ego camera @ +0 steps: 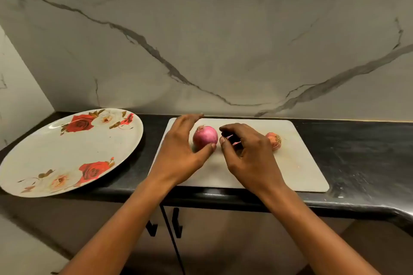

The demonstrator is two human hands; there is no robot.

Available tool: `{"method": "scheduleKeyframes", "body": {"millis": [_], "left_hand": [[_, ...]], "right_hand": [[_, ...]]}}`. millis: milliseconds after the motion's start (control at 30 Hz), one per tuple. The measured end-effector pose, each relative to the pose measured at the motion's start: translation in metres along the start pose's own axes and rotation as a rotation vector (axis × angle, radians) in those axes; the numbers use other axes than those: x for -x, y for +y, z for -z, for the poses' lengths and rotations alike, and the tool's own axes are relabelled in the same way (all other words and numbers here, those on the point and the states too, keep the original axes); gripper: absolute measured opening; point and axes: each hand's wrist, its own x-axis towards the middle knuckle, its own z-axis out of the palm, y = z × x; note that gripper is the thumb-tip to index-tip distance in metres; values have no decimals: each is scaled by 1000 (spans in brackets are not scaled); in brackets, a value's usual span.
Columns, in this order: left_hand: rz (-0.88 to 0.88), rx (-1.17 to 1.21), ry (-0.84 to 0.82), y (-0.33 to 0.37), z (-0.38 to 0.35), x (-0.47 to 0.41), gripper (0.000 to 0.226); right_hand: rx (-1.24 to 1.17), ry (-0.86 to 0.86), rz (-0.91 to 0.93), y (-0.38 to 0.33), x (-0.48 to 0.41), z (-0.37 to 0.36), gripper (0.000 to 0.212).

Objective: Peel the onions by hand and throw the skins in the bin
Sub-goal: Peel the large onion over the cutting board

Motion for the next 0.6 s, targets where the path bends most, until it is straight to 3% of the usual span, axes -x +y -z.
{"method": "scheduleKeyframes", "body": {"millis": [133, 400, 600], "left_hand": [[59, 119, -151, -3, -2, -2, 68], [194, 462, -166, -18, 9, -3, 57], [187, 499, -225, -19, 10, -5, 56]], "right_hand": [[45, 0, -29, 5, 2, -11, 30], [59, -79, -39, -1, 3, -16, 47], [-70, -95, -129, 3, -10, -14, 43]]}}
